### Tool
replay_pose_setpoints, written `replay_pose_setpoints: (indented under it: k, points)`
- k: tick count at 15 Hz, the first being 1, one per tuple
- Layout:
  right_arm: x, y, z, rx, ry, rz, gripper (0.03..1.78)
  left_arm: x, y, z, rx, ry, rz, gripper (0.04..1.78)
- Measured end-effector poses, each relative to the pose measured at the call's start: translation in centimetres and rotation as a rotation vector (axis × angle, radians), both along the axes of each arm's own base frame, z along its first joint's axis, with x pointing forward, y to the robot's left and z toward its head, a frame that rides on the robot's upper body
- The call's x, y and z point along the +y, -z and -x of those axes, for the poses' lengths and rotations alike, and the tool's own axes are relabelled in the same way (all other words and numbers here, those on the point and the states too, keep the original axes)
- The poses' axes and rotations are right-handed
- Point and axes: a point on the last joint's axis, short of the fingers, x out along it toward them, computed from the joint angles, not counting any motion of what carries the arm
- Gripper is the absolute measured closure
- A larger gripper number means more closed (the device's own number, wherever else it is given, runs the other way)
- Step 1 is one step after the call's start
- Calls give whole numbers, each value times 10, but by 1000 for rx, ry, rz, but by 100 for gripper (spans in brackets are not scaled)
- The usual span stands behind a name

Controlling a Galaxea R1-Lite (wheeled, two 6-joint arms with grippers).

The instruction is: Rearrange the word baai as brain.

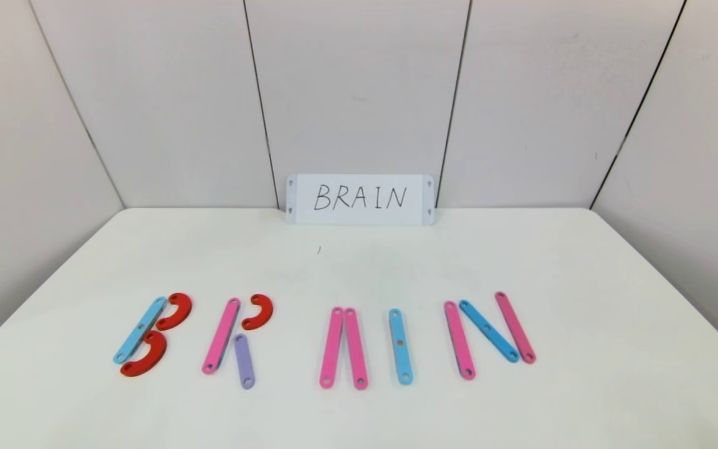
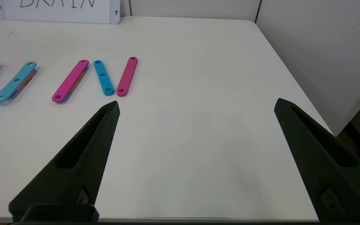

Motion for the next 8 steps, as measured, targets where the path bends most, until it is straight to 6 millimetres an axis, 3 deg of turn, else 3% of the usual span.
replay_pose_setpoints:
  k: [8]
  points:
    - [0,0,0,-1,8,-16,8,0,1,0,8,1,87,9]
